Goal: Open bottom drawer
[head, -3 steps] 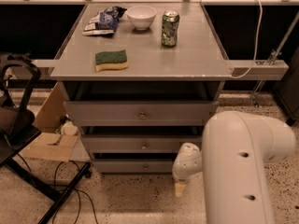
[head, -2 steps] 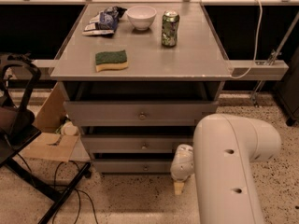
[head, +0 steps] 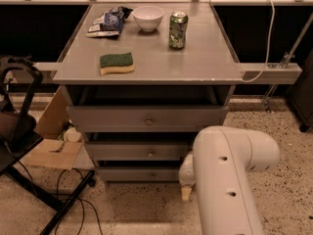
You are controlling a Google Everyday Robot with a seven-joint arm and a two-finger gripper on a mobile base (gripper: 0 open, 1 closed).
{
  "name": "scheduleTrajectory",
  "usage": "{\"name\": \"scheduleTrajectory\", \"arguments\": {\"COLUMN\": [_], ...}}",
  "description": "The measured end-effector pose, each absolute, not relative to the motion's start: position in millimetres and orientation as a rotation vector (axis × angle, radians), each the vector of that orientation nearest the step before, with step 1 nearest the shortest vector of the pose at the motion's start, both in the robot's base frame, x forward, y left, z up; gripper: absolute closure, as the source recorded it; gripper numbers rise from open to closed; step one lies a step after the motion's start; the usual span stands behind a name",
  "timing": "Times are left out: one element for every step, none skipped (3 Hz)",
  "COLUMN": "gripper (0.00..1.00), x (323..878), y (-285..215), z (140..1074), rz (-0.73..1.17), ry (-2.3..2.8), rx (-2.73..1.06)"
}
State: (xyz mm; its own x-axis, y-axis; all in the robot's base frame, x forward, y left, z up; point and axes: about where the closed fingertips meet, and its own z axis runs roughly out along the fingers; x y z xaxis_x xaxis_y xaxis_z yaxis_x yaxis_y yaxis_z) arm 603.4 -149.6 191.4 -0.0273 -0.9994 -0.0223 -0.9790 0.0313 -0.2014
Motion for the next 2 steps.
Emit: {"name": "scheduleTrajectory", "arguments": {"gripper": [0.18, 0.49], "x": [612.4, 616.0], "y": [-145.2, -146.2], "z": [175.1, 171.1], "rz": [-0.134, -0.115], "ry": [2.171, 2.184], "rx": [-2.026, -2.003]}}
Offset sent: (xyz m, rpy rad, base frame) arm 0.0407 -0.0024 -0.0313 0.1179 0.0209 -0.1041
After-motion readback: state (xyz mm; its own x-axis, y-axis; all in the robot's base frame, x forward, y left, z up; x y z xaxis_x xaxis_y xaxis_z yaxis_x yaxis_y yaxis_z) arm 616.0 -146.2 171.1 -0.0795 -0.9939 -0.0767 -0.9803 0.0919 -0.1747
